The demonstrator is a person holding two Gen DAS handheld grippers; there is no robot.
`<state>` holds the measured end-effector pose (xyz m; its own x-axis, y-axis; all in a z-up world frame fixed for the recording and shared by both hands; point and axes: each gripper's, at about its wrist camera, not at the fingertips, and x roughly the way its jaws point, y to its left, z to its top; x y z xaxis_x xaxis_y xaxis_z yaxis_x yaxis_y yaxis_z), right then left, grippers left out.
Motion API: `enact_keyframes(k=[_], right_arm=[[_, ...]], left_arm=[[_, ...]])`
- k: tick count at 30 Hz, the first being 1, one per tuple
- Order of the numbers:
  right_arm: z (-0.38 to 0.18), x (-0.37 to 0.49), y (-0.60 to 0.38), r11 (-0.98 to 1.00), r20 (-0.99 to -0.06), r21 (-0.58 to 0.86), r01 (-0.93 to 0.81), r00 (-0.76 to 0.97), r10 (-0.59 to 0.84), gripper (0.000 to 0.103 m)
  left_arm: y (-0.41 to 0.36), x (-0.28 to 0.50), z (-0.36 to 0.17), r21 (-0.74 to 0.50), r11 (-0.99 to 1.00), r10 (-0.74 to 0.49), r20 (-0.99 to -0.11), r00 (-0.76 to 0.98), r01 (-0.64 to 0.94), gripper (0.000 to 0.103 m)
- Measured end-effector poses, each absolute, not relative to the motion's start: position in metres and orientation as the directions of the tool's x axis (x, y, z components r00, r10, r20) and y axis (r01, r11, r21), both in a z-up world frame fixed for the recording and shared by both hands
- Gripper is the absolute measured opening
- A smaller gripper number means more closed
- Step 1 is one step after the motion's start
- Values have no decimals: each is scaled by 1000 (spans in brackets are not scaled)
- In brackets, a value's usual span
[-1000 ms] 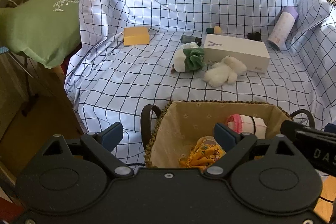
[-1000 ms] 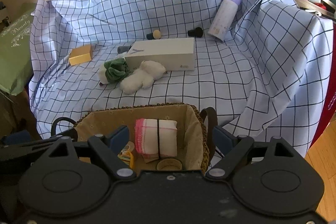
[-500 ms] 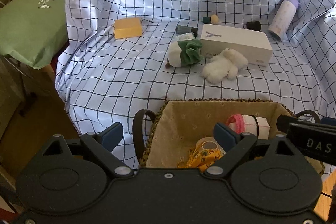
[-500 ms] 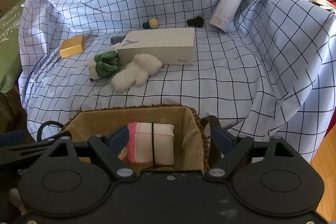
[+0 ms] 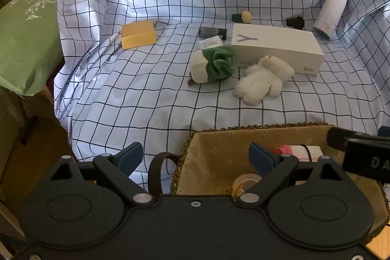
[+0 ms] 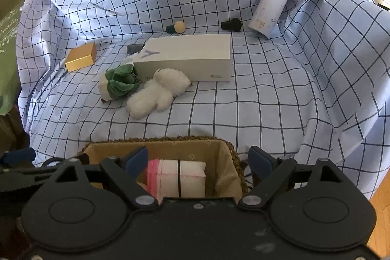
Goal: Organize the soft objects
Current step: 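Move both tools from the basket toward the black stopper and glass vial, then grasp the black rubber stopper with the right tool while the left lowers toward the glass vial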
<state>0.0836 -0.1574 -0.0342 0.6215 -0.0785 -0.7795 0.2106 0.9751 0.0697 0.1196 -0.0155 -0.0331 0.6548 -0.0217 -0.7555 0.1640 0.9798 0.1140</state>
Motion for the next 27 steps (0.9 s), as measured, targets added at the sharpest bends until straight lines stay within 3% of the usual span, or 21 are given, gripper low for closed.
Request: enact_keyframes(k=[27], right_arm=[[-52, 166, -174, 977, -779, -20, 213, 609, -149, 90]], left_arm=[[-4, 236, -37, 104, 980, -26, -777, 628, 169, 91]])
